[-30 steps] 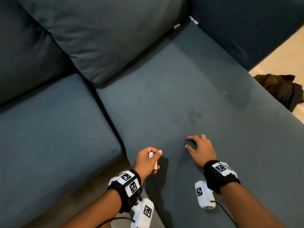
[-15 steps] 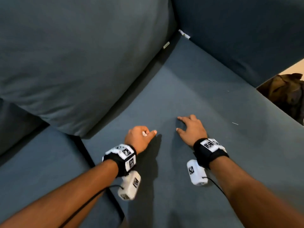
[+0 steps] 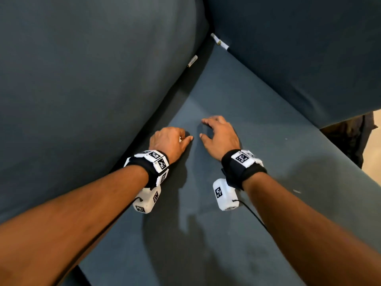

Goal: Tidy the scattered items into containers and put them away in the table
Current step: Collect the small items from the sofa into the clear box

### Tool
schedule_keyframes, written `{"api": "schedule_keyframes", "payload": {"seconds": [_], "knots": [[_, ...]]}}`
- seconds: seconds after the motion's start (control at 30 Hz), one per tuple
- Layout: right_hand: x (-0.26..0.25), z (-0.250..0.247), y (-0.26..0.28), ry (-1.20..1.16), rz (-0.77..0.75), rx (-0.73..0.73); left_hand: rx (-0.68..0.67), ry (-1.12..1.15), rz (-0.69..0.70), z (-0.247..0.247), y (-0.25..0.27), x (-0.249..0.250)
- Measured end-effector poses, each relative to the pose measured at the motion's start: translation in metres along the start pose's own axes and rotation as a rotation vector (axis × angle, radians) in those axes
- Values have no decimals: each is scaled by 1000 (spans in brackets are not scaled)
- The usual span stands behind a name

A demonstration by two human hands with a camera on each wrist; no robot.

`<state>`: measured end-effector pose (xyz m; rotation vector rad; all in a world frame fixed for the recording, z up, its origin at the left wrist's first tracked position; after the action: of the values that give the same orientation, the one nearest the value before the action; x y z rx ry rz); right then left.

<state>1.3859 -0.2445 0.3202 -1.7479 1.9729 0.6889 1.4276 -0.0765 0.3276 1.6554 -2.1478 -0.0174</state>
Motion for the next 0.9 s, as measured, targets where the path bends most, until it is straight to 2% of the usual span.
{"api": "schedule_keyframes", "payload": {"seconds": [0.13,0.23,0.37,0.53,0.7,0.8,0.9], "knots": [[1,-3,-78,-151,-8,-8,-119,-3,54,6,-38,4],[1,-4,-132,-107,-11,7,-193,62,36,14,-49,-1],[-4,-5,-187,44,64,8,-242,116,-6,20,-56,-1],[-9,-11,-211,113,58,87,-204,103,-12,30,-55,0],[-18,-15,-228,118,144,116,-201,119,-7,26,-54,0],[-12,-23,-231,277,34,56,-211,149,-36,25,-54,0],[6,-42,-241,365,4,106,-217,159,-56,25,-56,2]]}}
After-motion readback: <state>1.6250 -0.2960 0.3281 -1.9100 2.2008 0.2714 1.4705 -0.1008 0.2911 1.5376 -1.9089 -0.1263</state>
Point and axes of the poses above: each hand's wrist, its own y-axis away from the middle knuckle, its own z-axis out of the palm, x = y × z, the point moved 1 cm from there along -y, towards the middle knuckle, and after that the axes turned 7 degrees about -z, right-handed, at the moved point
